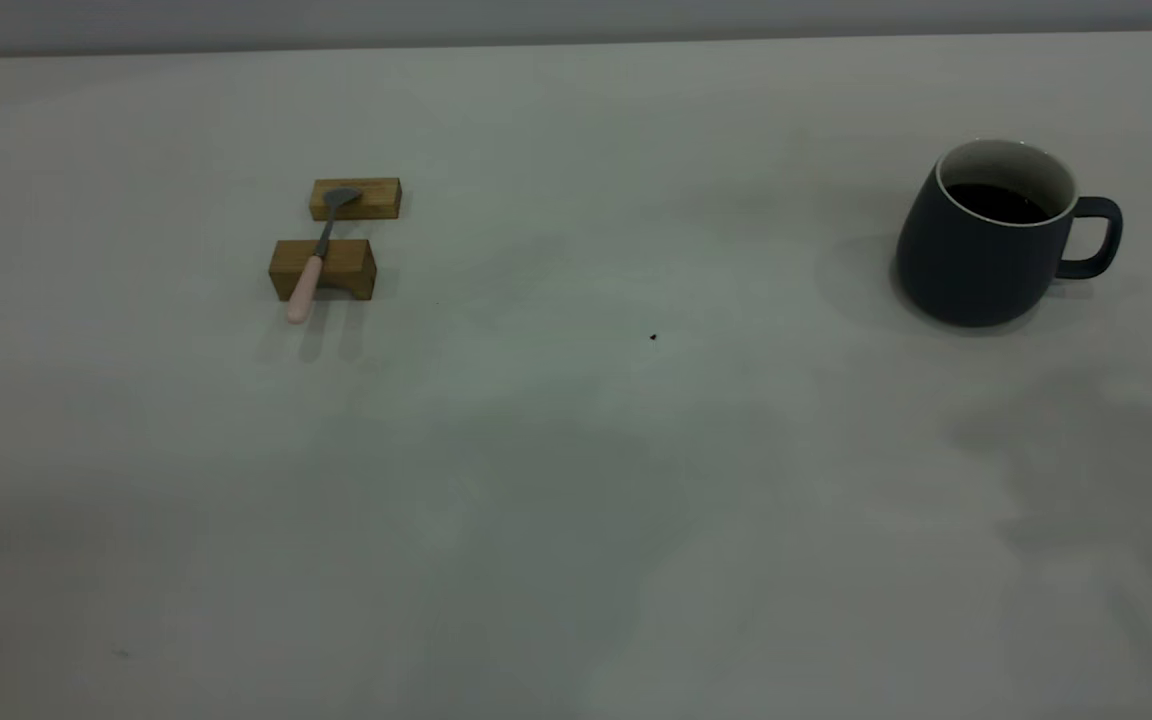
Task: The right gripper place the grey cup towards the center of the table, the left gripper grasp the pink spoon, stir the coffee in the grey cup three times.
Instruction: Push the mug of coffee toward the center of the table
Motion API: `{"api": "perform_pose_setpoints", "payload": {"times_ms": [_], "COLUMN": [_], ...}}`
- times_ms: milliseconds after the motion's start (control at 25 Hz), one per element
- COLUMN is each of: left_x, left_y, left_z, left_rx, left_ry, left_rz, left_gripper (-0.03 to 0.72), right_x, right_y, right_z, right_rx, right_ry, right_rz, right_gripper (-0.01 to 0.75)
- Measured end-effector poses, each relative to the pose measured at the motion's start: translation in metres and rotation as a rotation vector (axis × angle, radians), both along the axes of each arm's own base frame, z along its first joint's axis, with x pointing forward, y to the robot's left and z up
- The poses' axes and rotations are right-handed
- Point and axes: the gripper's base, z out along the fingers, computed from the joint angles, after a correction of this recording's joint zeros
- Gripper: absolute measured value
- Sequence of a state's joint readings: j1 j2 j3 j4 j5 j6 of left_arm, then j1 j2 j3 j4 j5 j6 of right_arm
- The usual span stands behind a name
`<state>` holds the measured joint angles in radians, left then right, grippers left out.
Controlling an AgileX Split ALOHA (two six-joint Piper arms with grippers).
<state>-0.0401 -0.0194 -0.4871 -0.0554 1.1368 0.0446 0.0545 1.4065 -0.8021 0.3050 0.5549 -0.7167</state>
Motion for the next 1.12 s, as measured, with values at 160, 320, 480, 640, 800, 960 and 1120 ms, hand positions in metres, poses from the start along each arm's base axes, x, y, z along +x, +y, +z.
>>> {"api": "perform_pose_setpoints", "payload": {"times_ms": [160, 320, 480, 640, 800, 960, 1120], "left_x": [0.000, 0.000, 0.000, 0.000, 0.000, 0.000, 0.000], "left_y": [0.000, 0.000, 0.000, 0.000, 0.000, 0.000, 0.000], "left_z": [0.000, 0.000, 0.000, 0.000, 0.000, 0.000, 0.000], "left_rx": [0.000, 0.000, 0.001, 0.001, 0.001, 0.001, 0.001], "left_ry": [0.000, 0.000, 0.000, 0.000, 0.000, 0.000, 0.000], "left_rz": [0.000, 0.000, -0.001, -0.001, -0.001, -0.001, -0.001], "left_gripper": [0.244, 0.244, 0.244, 0.244, 0.244, 0.244, 0.244], "right_x": [0.062, 0.109, 0.143, 0.158, 0.160, 0.160, 0.161], "right_y": [0.003, 0.003, -0.005, -0.017, -0.030, -0.036, -0.035], "right_z": [-0.053, -0.089, -0.109, -0.122, -0.123, -0.126, -0.140], "right_rx": [-0.074, -0.153, -0.245, -0.313, -0.332, -0.314, -0.298], "right_ry": [0.119, 0.184, 0.222, 0.244, 0.237, 0.228, 0.225], "right_rz": [0.137, 0.256, 0.338, 0.384, 0.411, 0.452, 0.507], "right_gripper": [0.591, 0.591, 0.591, 0.591, 0.591, 0.591, 0.585]}}
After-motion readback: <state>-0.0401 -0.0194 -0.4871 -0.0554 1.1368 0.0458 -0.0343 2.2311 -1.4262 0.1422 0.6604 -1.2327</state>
